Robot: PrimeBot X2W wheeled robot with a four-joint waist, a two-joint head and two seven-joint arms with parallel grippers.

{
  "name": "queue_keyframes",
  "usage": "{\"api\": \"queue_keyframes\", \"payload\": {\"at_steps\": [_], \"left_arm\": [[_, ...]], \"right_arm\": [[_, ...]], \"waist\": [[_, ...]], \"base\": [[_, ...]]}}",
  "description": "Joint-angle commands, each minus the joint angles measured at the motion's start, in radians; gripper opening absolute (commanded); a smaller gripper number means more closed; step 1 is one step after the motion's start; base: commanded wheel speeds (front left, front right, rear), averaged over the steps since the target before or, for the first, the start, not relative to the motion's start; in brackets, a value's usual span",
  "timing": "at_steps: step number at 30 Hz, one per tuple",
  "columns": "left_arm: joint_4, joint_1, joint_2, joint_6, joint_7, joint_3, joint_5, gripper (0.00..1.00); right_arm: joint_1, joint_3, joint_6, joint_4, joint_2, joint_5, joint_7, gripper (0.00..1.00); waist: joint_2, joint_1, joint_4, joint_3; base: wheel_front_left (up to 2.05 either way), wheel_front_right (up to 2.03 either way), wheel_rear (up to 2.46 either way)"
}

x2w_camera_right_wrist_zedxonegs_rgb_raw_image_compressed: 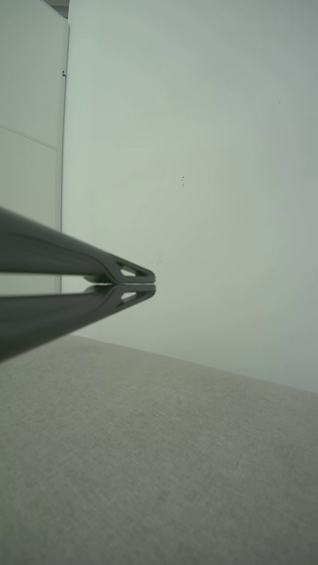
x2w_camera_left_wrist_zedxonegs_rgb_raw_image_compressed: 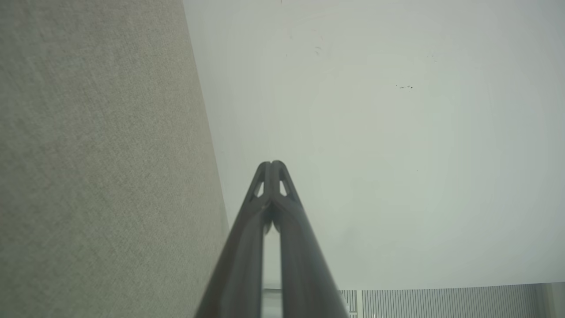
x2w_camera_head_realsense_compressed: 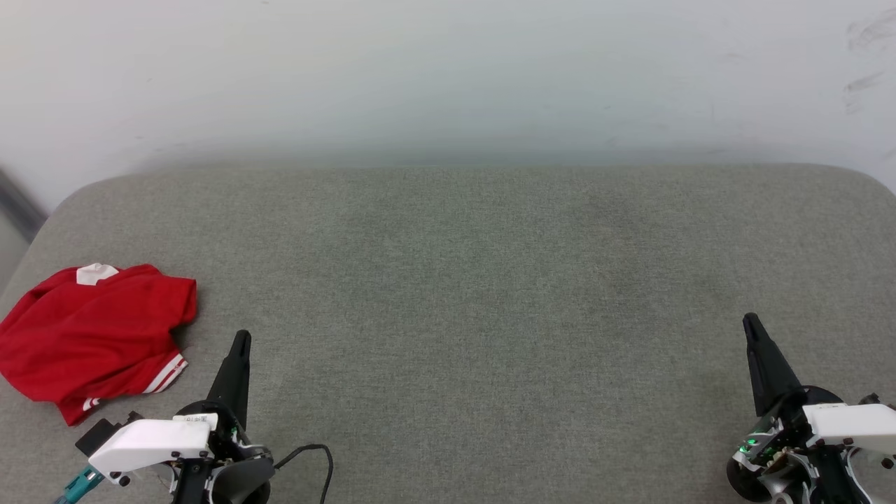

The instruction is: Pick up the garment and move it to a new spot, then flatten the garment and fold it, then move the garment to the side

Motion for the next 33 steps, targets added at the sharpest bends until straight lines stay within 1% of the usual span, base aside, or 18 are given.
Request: {"api": "queue_keyframes", "payload": {"at_steps": [1, 23, 24, 26, 33], "left_arm": [[0.000, -0.006, -0.002, -0.004, 0.004, 0.001, 0.002, 0.00], [0.000, -0.006, -0.002, -0.004, 0.004, 0.001, 0.001, 0.00], [0.003, 0.001, 0.000, 0.000, -0.001, 0.000, 0.000, 1.00], [0.010, 0.006, -0.001, 0.001, -0.004, -0.005, -0.001, 1.00], [-0.018, 0.005, -0.001, 0.001, -0.039, -0.046, -0.005, 1.00]], "right_arm": [[-0.011, 0.001, 0.000, 0.001, 0.005, -0.005, 0.001, 0.00], [-0.011, 0.001, 0.000, 0.001, 0.005, -0.005, 0.001, 0.00], [0.002, 0.000, 0.000, 0.002, 0.000, 0.000, 0.000, 1.00], [0.010, 0.003, 0.000, 0.009, 0.000, -0.001, -0.002, 1.00], [0.023, 0.026, 0.000, -0.028, 0.000, -0.011, -0.029, 1.00]], "waist": [[0.0000, 0.0000, 0.000, 0.000], [0.0000, 0.0000, 0.000, 0.000], [0.0000, 0.0000, 0.000, 0.000], [0.0000, 0.0000, 0.000, 0.000], [0.0000, 0.0000, -0.001, -0.001]], "base": [[0.00, 0.00, 0.00], [0.00, 0.00, 0.00], [0.00, 0.00, 0.00], [0.00, 0.00, 0.00], [0.00, 0.00, 0.00]]}}
